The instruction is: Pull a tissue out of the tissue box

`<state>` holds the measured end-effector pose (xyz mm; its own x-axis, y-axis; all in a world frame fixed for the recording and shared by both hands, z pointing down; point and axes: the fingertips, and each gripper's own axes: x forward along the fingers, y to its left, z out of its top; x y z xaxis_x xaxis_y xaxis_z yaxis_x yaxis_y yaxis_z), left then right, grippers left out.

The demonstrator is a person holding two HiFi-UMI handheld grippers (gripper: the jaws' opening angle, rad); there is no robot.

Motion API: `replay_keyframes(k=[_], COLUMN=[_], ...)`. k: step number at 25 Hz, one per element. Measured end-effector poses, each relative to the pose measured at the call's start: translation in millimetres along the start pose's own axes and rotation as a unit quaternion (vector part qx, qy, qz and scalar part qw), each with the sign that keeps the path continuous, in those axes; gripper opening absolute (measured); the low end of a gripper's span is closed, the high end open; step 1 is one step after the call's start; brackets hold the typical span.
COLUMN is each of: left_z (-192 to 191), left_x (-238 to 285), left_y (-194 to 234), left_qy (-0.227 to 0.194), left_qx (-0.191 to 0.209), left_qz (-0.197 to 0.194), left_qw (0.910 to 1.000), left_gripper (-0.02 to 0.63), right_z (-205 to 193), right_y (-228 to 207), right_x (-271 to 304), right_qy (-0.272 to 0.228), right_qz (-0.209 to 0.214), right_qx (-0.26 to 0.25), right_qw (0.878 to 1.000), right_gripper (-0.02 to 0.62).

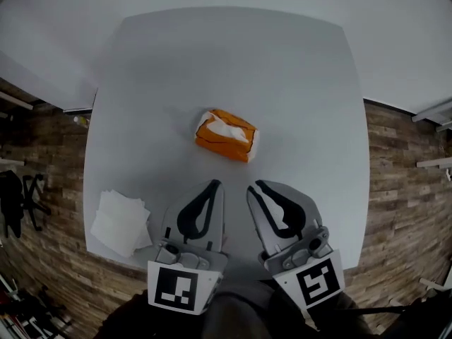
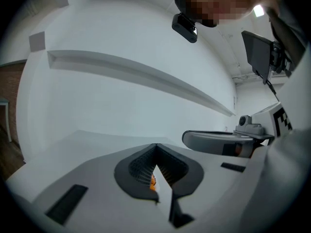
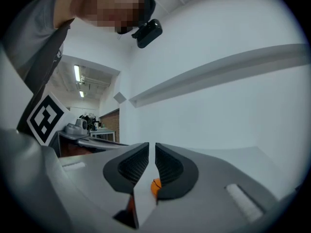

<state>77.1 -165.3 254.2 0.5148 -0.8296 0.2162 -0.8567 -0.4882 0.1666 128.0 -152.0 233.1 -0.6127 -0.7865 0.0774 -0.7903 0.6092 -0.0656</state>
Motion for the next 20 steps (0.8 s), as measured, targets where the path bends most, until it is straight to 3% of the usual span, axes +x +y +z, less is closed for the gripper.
replay_keyframes(k=[5, 8, 20], left_z=[-24.7, -34.0, -76.9], left_x=[31.6, 49.0, 95.1], left_y=[22.7, 35.6, 62.9], left_qy=[0.035, 0.039, 0.075], left_qx=[-0.018, -0.023, -0.062], left_qz=[0.025, 0.033, 0.039], left_qw=[0.9989, 0.9985, 0.9945], left_gripper=[0.0, 0.0, 0.0], right_z=[-32.8, -45.7, -82.8], right_y=[-24.0, -34.5, -61.4], right_x=[38.4, 57.0, 106.5], right_qy=[0.027, 0.036, 0.07], right_qz=[0.02, 0.018, 0.032], right_qx=[-0.002, -0.029, -0.085], right_qw=[0.999, 0.999, 0.993], right_gripper=[0.051, 0.051, 0.091])
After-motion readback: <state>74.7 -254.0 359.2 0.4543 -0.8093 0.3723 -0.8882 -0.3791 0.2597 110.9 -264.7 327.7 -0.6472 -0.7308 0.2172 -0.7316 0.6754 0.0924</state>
